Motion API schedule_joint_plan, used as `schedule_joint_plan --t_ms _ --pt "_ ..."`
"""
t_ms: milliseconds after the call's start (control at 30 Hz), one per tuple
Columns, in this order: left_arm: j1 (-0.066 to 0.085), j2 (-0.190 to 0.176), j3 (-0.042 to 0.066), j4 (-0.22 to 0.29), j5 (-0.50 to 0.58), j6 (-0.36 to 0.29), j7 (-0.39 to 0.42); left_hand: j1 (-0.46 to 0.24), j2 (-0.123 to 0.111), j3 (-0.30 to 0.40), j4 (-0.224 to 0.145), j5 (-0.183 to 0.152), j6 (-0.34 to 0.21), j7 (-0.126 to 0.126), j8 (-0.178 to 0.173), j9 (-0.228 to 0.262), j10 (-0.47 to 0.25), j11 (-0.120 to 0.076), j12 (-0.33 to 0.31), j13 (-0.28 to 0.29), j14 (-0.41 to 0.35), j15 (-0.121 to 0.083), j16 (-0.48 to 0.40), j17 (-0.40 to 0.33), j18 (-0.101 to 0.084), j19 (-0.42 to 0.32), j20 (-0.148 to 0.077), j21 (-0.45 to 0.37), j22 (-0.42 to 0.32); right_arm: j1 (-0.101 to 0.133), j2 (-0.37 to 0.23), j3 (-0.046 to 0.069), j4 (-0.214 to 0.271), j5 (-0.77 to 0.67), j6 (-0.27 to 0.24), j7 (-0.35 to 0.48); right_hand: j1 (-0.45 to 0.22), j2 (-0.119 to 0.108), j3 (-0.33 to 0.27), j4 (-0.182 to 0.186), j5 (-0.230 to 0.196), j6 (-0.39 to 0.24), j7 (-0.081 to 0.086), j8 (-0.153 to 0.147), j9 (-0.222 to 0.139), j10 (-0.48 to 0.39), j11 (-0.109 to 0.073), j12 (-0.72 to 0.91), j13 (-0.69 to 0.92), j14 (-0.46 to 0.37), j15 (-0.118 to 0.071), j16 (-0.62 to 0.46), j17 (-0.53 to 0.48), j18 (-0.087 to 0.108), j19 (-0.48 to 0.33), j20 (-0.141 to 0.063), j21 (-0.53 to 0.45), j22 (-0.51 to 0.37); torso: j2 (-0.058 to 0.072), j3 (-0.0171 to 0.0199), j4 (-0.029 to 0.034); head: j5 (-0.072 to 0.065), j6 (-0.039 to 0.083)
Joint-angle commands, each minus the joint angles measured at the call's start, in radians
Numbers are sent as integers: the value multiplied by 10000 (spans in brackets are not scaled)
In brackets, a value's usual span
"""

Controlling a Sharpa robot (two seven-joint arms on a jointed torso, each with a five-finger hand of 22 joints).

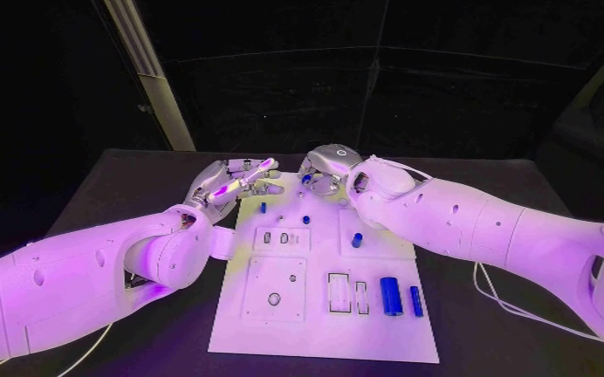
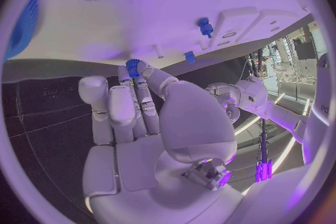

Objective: Assemble the parts on the task board

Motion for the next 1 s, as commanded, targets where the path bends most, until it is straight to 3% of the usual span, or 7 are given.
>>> schedule_joint_plan --t_ms 33,233,300,400,533,867,1000 --pt "23 15 8 0 -4 154 -27 33 81 -22 -55 -48 -88 -5 -40 -10 -76 -12 -53 -11 41 36 -40 11 144 51 11 -40 -12 20 27 7 -20 -16 226 -32 -2 -137 41 57 20 -105 38 -61 -21 42 -151 -84 -7 50 41 -15 -84 -133 -116 10 13 -60 3 -2 -18 4 2" --pt "36 9 8 1 -4 160 -45 34 81 -22 -56 -48 -89 -5 -40 -10 -77 -12 -53 -11 41 36 -40 11 144 51 11 -40 -13 21 31 7 -105 -34 291 -46 -344 -582 17 334 35 -898 328 -91 -130 -1078 151 -191 -129 -302 299 -777 -1312 50 -875 216 -536 -1131 7 -8 -15 -8 13" --pt "40 7 8 0 -4 163 -52 34 81 -22 -56 -48 -89 -5 -40 -10 -77 -12 -53 -11 41 36 -40 11 144 51 11 -40 -13 21 26 7 -113 -34 218 -41 -492 -853 -260 472 -1 -1378 459 -96 -142 -1746 288 -177 -128 -573 420 -1416 -2267 236 -1562 327 -1131 -2185 9 -7 -16 -8 17" --pt "45 1 8 -9 -4 169 -66 37 82 -25 -60 -48 -91 -5 -42 -10 -82 -11 -55 -11 39 37 -45 13 143 51 12 -44 -16 21 -16 6 -59 -20 -109 -35 -635 -1132 -827 709 16 -2104 477 -95 -157 -2362 377 -168 -122 -770 471 -2015 -3093 376 -2061 420 -1683 -3019 17 -2 -13 -14 31" --pt "48 -17 7 -16 -4 178 -98 49 83 -32 -76 -49 -101 -5 -49 -10 -103 -8 -63 -13 27 41 -62 17 142 48 14 -56 -25 21 -231 7 243 134 -453 -106 -475 -1096 -1490 1069 41 -2753 516 -98 -144 -2680 419 -61 -92 -819 505 -2459 -3620 391 -2058 469 -1971 -3266 16 8 -24 -10 31" --pt "68 -179 7 52 -3 162 -137 99 97 -35 -126 -47 -113 -2 -61 -8 -132 -2 -72 -12 5 48 -99 27 142 42 21 -85 -48 33 -1745 69 1922 1405 -822 -543 -141 -829 -1920 1474 407 -1656 451 113 -23 -1765 276 563 -19 -503 390 -2227 -3222 398 -1814 370 -2075 -3431 -18 12 -122 -30 71" --pt "83 -262 5 91 -3 157 -154 116 104 -32 -142 -47 -113 -3 -63 -7 -135 -2 -72 -11 4 49 -107 31 142 43 22 -92 -54 91 -2662 163 2691 2116 -361 -799 -284 -813 -1993 1751 514 -1269 181 219 10 -304 -81 1328 257 -242 157 -1667 -2390 272 -1221 223 -1595 -2620 -56 32 -229 -12 55"
